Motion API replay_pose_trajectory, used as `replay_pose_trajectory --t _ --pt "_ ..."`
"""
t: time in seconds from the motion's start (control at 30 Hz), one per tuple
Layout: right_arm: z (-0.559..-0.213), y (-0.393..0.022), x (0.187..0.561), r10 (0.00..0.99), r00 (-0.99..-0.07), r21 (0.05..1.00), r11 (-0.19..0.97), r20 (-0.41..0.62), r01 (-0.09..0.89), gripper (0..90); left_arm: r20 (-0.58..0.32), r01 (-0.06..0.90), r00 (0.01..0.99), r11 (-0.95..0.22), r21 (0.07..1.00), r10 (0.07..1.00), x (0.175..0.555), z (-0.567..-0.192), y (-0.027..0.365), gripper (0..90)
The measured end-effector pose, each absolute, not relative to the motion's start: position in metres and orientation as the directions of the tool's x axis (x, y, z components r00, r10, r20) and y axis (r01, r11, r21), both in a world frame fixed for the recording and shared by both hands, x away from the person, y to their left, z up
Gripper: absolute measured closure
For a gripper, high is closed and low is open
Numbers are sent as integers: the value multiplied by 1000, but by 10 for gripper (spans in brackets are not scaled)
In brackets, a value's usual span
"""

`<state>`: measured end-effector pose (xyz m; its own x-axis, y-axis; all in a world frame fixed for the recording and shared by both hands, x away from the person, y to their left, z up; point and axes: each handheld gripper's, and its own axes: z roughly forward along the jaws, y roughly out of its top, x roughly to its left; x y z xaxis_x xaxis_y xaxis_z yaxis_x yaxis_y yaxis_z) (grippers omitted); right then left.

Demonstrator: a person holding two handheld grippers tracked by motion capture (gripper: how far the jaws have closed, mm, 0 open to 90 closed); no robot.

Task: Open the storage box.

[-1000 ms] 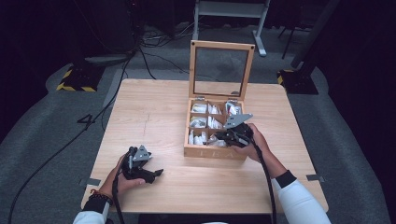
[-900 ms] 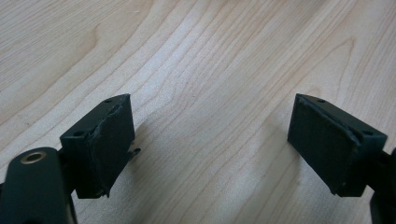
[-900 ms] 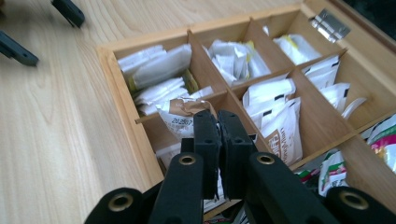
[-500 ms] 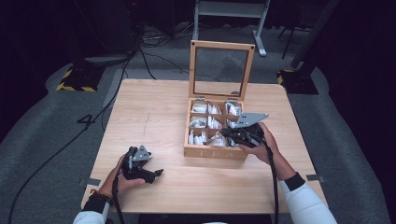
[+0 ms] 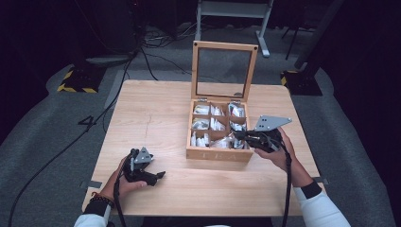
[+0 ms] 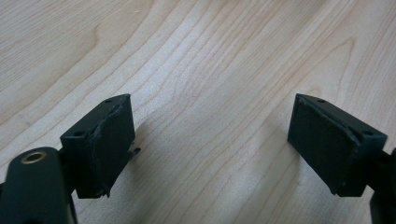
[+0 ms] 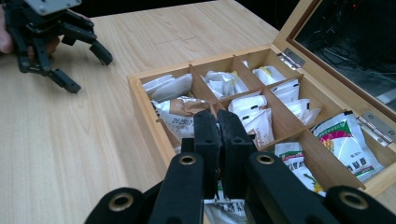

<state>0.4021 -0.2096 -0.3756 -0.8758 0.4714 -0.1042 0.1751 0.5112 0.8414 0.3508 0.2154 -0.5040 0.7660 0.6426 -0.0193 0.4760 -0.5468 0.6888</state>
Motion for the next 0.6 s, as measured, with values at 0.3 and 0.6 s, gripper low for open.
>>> replay_pose_trajectory --t 0.3,0.6 --pt "-374 -217 388 452 -886 850 503 -104 157 876 -21 478 764 -545 689 645 351 -504 215 152" --pt "-376 -211 369 406 -908 851 510 -106 129 876 -16 477 764 -547 689 645 350 -504 216 152"
